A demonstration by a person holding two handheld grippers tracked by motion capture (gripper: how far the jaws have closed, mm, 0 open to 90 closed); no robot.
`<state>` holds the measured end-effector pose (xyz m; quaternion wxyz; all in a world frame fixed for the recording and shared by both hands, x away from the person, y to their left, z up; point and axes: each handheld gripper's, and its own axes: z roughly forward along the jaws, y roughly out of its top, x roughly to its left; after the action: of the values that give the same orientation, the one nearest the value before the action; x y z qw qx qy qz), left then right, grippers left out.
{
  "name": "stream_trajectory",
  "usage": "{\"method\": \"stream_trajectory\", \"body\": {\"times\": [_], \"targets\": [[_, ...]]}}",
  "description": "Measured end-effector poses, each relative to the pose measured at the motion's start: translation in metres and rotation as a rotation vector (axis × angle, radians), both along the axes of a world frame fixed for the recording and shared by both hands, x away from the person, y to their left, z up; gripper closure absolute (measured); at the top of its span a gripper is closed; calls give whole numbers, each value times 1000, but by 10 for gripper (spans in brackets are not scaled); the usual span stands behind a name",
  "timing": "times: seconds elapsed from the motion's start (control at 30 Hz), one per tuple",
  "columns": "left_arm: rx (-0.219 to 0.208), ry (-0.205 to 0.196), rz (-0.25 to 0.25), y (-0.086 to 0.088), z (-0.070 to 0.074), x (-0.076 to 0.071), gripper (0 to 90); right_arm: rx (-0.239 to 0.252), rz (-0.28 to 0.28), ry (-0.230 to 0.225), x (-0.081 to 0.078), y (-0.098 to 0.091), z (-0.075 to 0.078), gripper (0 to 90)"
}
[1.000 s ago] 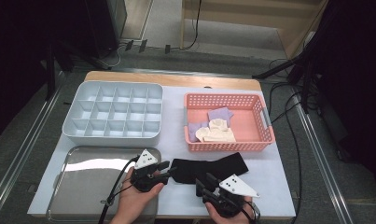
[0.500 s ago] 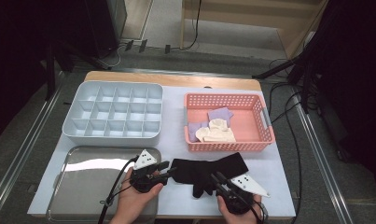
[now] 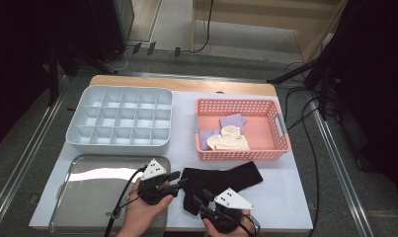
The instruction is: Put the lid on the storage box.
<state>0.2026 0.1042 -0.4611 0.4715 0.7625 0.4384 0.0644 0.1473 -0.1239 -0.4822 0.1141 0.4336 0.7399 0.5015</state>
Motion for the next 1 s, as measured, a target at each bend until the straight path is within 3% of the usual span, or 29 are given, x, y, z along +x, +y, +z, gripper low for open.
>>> {"method": "stream_trajectory", "body": {"times": [0.1, 0.23, 0.33, 0.4, 0.57, 0.67, 0.77, 0.87, 1.0], "targets": [[-2, 2, -5, 1, 0, -1, 586, 30, -32, -20, 0, -10, 6, 578], [1, 9, -32, -2, -1, -4, 580, 37, -128, -22, 2, -31, 7, 614], [7, 10, -57, -6, -2, -6, 575, 8, -174, 3, 5, -37, 2, 668], [13, 12, -60, -9, -2, -8, 574, -42, -180, 38, 6, -34, -2, 711], [0, 11, -75, -8, 0, -9, 569, -53, -131, 59, 6, -22, -6, 756], [-18, 16, -82, -8, 1, -10, 551, 6, -99, 49, 5, -15, -4, 735], [-46, 26, -90, -6, 3, -10, 495, 25, -76, 24, 3, -8, -1, 711], [-72, 38, -106, -4, 5, -10, 430, 8, -53, 19, 3, 0, -3, 679], [-53, 48, -95, -2, 5, -10, 392, -33, -69, 15, 2, 6, -7, 570]]}}
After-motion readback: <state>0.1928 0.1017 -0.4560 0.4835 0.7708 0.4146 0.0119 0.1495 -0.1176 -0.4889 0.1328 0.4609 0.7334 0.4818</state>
